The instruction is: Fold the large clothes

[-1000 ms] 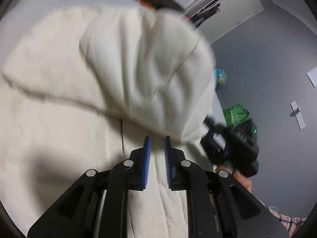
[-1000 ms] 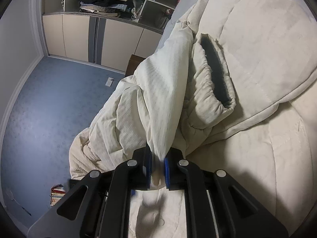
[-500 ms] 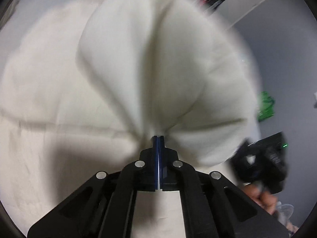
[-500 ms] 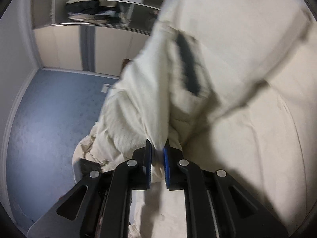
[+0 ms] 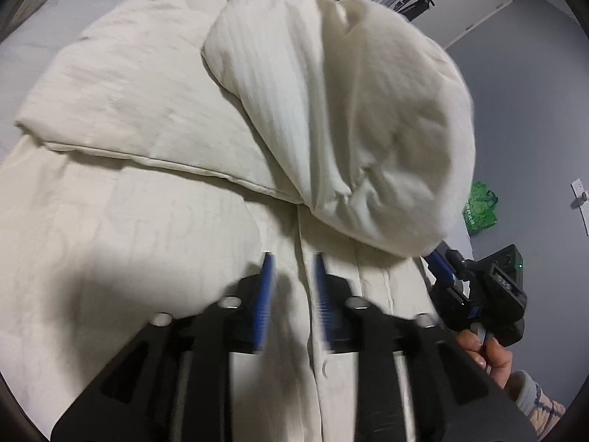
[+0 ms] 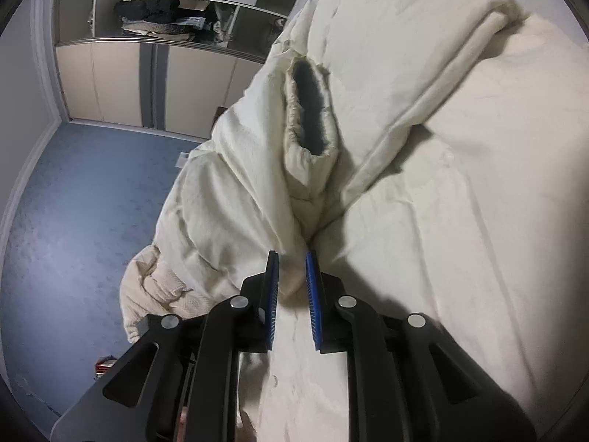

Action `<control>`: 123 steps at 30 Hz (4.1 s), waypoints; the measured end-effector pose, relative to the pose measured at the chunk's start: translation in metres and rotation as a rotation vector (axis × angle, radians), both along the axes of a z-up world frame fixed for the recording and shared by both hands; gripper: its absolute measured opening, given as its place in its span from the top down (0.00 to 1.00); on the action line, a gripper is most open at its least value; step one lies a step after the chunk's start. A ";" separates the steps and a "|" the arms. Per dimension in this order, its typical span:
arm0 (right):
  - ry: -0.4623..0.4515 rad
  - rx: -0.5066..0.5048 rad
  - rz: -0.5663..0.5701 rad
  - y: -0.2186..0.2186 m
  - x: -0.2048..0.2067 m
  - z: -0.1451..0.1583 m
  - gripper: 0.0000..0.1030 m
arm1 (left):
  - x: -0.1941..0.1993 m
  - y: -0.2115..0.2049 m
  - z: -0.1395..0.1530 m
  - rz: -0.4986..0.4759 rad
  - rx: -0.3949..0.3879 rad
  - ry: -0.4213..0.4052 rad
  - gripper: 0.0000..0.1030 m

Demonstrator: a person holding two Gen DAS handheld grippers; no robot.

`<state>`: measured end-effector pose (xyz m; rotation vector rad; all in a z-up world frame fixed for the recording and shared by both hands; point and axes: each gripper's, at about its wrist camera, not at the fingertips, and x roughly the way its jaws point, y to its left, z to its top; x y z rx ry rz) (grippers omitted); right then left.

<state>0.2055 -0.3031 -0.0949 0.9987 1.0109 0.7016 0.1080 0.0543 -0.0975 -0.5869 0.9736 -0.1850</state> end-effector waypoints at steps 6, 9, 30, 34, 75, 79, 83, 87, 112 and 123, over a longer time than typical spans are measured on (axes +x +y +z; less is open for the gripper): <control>0.035 -0.031 -0.016 -0.022 -0.016 0.005 0.76 | -0.031 0.017 0.018 0.008 0.090 -0.042 0.19; 0.044 -0.011 -0.042 -0.034 -0.026 0.006 0.70 | -0.035 0.022 0.026 0.021 0.088 -0.059 0.19; -0.013 -0.019 -0.008 -0.045 -0.072 0.036 0.58 | 0.074 -0.005 0.057 0.052 0.166 0.047 0.87; -0.013 -0.040 0.026 -0.038 -0.070 0.035 0.58 | 0.062 0.004 0.028 0.065 0.153 0.078 0.87; -0.051 -0.430 -0.029 -0.160 -0.096 0.087 0.35 | -0.178 0.133 0.008 0.154 0.130 0.251 0.09; 0.001 -0.490 -0.041 -0.182 -0.105 0.073 0.35 | -0.168 0.125 0.005 0.130 0.140 0.276 0.08; 0.034 -0.495 -0.026 -0.188 -0.116 0.059 0.35 | -0.160 0.113 -0.001 0.065 0.171 0.311 0.08; 0.063 -0.454 -0.012 -0.189 -0.126 0.047 0.35 | -0.161 0.111 -0.004 0.038 0.159 0.317 0.12; -0.122 -0.374 0.335 -0.129 -0.162 0.077 0.80 | -0.194 0.087 0.017 -0.111 0.020 0.237 0.84; -0.211 -0.073 0.268 -0.141 -0.156 0.105 0.84 | -0.190 0.083 0.055 -0.162 -0.017 0.122 0.90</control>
